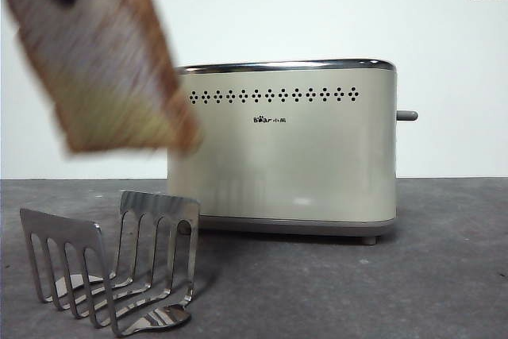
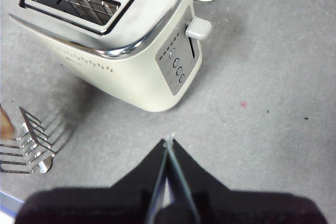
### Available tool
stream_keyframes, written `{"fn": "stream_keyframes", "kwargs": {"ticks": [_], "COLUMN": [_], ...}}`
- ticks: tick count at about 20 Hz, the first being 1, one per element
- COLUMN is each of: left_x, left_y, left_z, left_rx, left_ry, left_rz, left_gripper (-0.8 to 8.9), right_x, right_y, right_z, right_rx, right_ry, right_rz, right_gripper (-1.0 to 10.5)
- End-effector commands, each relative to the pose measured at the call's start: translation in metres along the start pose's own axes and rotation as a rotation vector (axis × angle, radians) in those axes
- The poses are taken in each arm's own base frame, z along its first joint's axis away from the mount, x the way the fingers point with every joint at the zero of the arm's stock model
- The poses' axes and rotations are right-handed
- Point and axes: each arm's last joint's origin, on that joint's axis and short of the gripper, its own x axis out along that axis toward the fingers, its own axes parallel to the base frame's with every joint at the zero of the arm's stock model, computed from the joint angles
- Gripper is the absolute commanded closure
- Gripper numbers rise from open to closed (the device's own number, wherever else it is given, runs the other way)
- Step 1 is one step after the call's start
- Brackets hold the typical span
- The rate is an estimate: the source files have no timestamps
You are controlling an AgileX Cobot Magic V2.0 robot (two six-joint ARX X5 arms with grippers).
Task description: Pick up a slice of bread from the rack,put the bread on the toaster,press the button
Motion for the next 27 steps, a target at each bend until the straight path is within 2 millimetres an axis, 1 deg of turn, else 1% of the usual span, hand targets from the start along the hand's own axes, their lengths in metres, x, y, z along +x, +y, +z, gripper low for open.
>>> {"fn": "stream_keyframes", "kwargs": {"ticks": [1, 4, 6, 8, 12, 15, 17, 22, 27], "left_x": [-0.026, -0.056, -0.07, -0.074, -0.067, -0.057, -0.045, 0.002, 0.032], "left_y": [0.015, 0.036, 0.054, 0.072, 0.104, 0.123, 0.131, 0.147, 0.154], "left_z": [0.009, 0.02, 0.029, 0.038, 0.053, 0.06, 0.063, 0.069, 0.076], "left_rx": [-0.071, -0.14, -0.186, -0.205, -0.218, -0.232, -0.217, -0.224, -0.228], "left_ry": [-0.056, -0.092, -0.148, -0.18, -0.16, -0.157, -0.134, -0.067, -0.068], "left_rz": [0.048, 0.071, 0.093, 0.118, 0.182, 0.199, 0.191, 0.127, 0.069], "left_gripper": [8.23, 8.23, 8.23, 8.23, 8.23, 8.23, 8.23, 8.23, 8.23], "right_x": [-0.001, 0.0, 0.0, 0.0, 0.0, 0.0, 0.0, 0.0, -0.001], "right_y": [0.0, 0.0, 0.0, 0.0, 0.0, 0.0, 0.0, 0.0, 0.001], "right_z": [0.0, 0.001, 0.001, 0.001, 0.0, 0.0, 0.0, -0.002, -0.004], "right_rx": [-0.009, -0.009, -0.009, -0.011, -0.008, -0.008, -0.008, -0.001, -0.009], "right_ry": [0.007, 0.007, 0.007, 0.008, 0.014, 0.015, 0.015, 0.031, 0.053], "right_rz": [-0.003, -0.003, -0.003, -0.003, -0.002, -0.002, -0.002, 0.0, 0.003], "right_gripper": [9.5, 9.5, 9.5, 9.5, 9.5, 9.5, 9.5, 9.5, 9.5]}}
